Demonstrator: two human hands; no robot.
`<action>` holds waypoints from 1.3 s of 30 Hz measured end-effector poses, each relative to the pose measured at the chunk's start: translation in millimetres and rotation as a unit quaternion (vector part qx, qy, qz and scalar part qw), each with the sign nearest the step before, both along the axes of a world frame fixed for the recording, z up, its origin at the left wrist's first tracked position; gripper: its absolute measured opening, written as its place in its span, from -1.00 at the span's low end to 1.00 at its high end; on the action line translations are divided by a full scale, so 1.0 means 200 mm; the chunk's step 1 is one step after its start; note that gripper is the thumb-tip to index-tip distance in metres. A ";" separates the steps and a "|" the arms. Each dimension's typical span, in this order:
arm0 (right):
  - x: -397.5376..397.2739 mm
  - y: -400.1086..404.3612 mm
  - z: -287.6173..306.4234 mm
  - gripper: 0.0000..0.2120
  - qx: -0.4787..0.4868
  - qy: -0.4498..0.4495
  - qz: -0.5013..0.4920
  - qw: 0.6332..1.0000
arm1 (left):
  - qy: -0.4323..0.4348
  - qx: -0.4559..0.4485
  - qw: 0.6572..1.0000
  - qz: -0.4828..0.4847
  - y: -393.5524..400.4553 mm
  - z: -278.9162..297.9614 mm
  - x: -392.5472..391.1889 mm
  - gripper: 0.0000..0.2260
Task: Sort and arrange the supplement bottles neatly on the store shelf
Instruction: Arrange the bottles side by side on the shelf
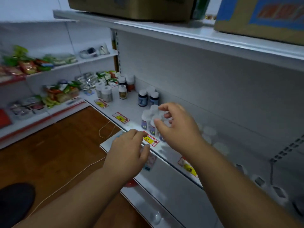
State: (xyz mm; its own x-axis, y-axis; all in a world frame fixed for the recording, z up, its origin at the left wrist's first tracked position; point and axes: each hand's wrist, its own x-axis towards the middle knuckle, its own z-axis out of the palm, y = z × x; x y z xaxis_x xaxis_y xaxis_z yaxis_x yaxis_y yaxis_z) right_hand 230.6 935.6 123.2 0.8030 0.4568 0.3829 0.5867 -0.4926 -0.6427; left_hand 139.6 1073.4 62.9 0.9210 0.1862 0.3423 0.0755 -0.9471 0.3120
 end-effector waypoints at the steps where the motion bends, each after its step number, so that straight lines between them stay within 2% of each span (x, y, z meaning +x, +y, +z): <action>1: 0.05 0.06 0.00 -0.73 -0.002 0.006 0.003 1.000 | 0.003 0.001 1.000 -0.001 0.05 0.01 0.05 -0.67; 5: 0.26 0.28 0.01 -0.75 -0.028 0.019 0.008 0.999 | 0.013 -0.007 1.000 0.007 0.25 0.03 0.23 -0.66; 8: 0.42 0.44 0.00 -0.76 -0.083 0.027 0.008 0.996 | 0.020 -0.014 1.000 0.003 0.39 -0.01 0.37 -0.65; 15: 0.90 0.90 -0.22 -0.65 -0.160 0.014 -0.052 0.986 | 0.071 -0.064 0.993 -0.063 0.80 -0.14 0.78 -0.64; 17: 1.04 1.02 -0.28 -0.65 -0.214 0.026 -0.093 0.972 | 0.086 -0.075 0.989 -0.094 0.93 -0.16 0.90 -0.63; 21: 1.20 1.18 -0.38 -0.82 -0.334 0.029 -0.182 0.924 | 0.072 -0.107 0.982 -0.140 1.18 -0.16 1.09 -0.63; 24: 1.22 1.23 -0.43 -0.72 -0.337 0.041 -0.233 0.911 | 0.093 -0.137 0.968 -0.187 1.31 -0.16 1.20 -0.60; 27: 1.22 1.28 -0.46 -0.63 -0.363 0.013 -0.260 0.895 | 0.104 -0.156 0.956 -0.227 1.37 -0.19 1.27 -0.56; 29: 1.19 1.28 -0.46 -0.70 -0.326 -0.003 -0.266 0.907 | 0.109 -0.170 0.950 -0.240 1.39 -0.19 1.29 -0.53; 33: 1.07 1.24 -0.36 -0.90 -0.087 0.060 -0.236 0.966 | 0.094 -0.225 0.938 -0.247 1.42 -0.14 1.30 -0.33; 37: 0.89 1.24 -0.17 -0.88 0.074 0.130 -0.227 0.962 | 0.164 -0.318 0.889 -0.287 1.48 0.00 1.29 -0.17; 39: 0.83 1.26 -0.10 -0.85 0.111 0.141 -0.215 0.960 | 0.190 -0.338 0.861 -0.329 1.51 0.03 1.26 -0.13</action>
State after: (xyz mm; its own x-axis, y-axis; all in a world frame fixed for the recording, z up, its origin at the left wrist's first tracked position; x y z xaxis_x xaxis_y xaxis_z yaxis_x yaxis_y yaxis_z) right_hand 397.3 1188.3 102.4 0.9850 -0.0078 0.1725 0.1472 -0.4837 -0.8628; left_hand 392.4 1375.0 69.7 0.9246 -0.3807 0.0113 -0.1902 -0.4359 0.8797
